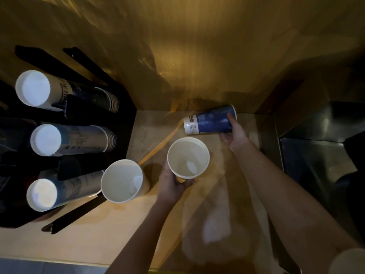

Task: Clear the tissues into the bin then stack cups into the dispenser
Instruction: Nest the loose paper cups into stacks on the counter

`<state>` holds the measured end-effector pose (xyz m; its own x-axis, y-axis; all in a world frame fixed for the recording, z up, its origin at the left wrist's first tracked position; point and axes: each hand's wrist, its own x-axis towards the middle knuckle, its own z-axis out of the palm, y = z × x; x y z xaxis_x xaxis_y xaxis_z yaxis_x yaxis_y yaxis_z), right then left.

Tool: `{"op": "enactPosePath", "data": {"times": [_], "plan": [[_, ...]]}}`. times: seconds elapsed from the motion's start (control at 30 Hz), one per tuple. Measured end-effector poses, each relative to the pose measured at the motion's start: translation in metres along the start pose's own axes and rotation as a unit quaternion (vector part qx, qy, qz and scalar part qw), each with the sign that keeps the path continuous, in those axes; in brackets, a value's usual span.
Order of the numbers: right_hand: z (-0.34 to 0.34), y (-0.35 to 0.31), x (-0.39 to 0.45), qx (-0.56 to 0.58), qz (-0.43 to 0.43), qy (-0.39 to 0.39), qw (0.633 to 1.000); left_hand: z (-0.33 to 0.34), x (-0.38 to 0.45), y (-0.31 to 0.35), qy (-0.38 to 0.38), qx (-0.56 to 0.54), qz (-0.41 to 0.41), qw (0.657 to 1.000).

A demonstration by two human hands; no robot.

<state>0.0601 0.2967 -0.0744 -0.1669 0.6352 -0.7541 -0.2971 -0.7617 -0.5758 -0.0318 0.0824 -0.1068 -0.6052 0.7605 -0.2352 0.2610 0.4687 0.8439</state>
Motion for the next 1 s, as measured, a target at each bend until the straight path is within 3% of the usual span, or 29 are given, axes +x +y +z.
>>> {"op": "enactPosePath", "data": {"times": [0.2, 0.3, 0.4, 0.47, 0.57, 0.7, 0.77, 0.9, 1.0], "plan": [[-0.001, -0.026, -0.048, 0.07, -0.038, -0.108, 0.991, -0.001, -0.001, 0.004, -0.007, -0.005, -0.017, 1.0], [-0.002, -0.043, -0.084, 0.079, -0.075, -0.202, 0.973, 0.0, -0.005, 0.015, 0.017, -0.041, -0.001, 0.999], [0.0, -0.049, -0.122, -0.049, -0.172, -0.268, 0.947, 0.0, -0.007, 0.018, 0.025, -0.034, 0.023, 0.999], [0.002, -0.045, -0.144, -0.168, -0.262, -0.248, 0.918, -0.002, -0.007, 0.018, 0.022, -0.021, 0.011, 0.999], [0.003, -0.026, -0.167, -0.33, -0.367, -0.245, 0.834, -0.005, -0.008, 0.017, 0.005, -0.017, 0.0, 1.0], [-0.005, 0.005, -0.172, -0.545, -0.458, -0.218, 0.668, -0.007, -0.011, 0.018, 0.005, -0.019, 0.013, 1.0], [-0.012, 0.019, -0.168, -0.602, -0.476, -0.216, 0.604, -0.006, -0.015, 0.018, 0.021, -0.038, 0.018, 0.999], [-0.023, 0.038, -0.161, -0.646, -0.475, -0.19, 0.566, -0.005, -0.024, 0.018, 0.026, -0.063, 0.014, 0.998], [-0.029, 0.048, -0.158, -0.671, -0.508, -0.157, 0.516, -0.005, -0.027, 0.014, 0.039, -0.045, 0.021, 0.998]]}}
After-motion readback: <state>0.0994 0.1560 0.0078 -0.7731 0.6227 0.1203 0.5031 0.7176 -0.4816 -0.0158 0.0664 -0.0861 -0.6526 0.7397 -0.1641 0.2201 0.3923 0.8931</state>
